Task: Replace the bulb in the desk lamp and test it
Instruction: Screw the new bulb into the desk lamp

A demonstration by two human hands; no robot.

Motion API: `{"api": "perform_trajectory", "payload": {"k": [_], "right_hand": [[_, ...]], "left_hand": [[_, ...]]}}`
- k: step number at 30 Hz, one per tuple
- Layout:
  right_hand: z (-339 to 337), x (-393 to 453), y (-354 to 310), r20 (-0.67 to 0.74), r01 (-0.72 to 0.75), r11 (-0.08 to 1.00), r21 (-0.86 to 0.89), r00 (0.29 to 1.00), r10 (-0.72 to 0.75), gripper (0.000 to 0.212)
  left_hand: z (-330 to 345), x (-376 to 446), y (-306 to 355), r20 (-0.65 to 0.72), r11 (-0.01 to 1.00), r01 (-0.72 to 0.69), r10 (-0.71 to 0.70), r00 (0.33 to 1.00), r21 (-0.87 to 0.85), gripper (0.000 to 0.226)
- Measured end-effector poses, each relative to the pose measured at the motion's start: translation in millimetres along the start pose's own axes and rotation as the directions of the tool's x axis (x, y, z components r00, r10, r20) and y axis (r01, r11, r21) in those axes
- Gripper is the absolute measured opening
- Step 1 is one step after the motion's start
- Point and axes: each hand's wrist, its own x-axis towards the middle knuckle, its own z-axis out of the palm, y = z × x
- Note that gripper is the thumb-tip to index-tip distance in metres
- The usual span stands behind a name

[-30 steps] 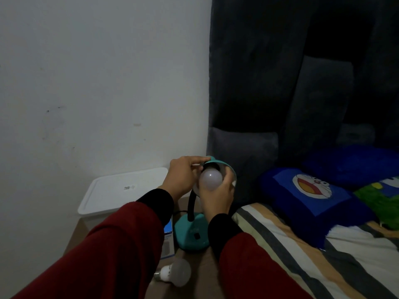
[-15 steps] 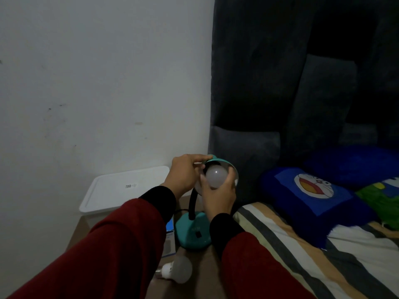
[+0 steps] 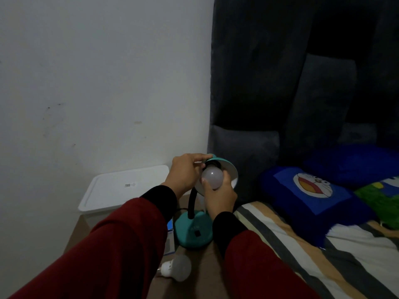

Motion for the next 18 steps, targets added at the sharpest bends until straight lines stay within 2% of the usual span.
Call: {"api": "perform_trajectory", "payload": {"k": [3, 5, 9, 12, 18], "right_hand": [[-5, 2, -4, 0.066, -0.060, 0.992, -0.107, 0.996, 0.068, 0.081], [-11, 2, -11, 0.093, -0.070, 0.975, -0.212, 0.991, 0.091, 0.082], [-24, 0, -26, 0.111, -0.037, 0.913, -0.406, 0.990, 0.090, 0.067], [-37, -5, -39, 0.164, -0.022, 0.851, -0.525, 0.978, 0.126, 0.052], [-52, -15, -63, 0.306, 0.116, 0.648, -0.753, 0.933, 0.189, 0.052]], "left_hand": [[-4, -3, 2, 0.025, 1.000, -0.015, 0.014, 1.000, 0.026, 0.040], [-7, -8, 1, 0.055, 0.998, 0.020, -0.023, 0.998, 0.052, 0.051], [-15, -18, -1, 0.107, 0.976, 0.109, -0.130, 0.986, 0.186, 0.055], [-27, -28, -7, 0.168, 0.925, 0.161, -0.229, 0.959, 0.344, 0.054], [-57, -52, -20, 0.235, 0.769, 0.157, -0.373, 0.898, 0.619, 0.050]]}}
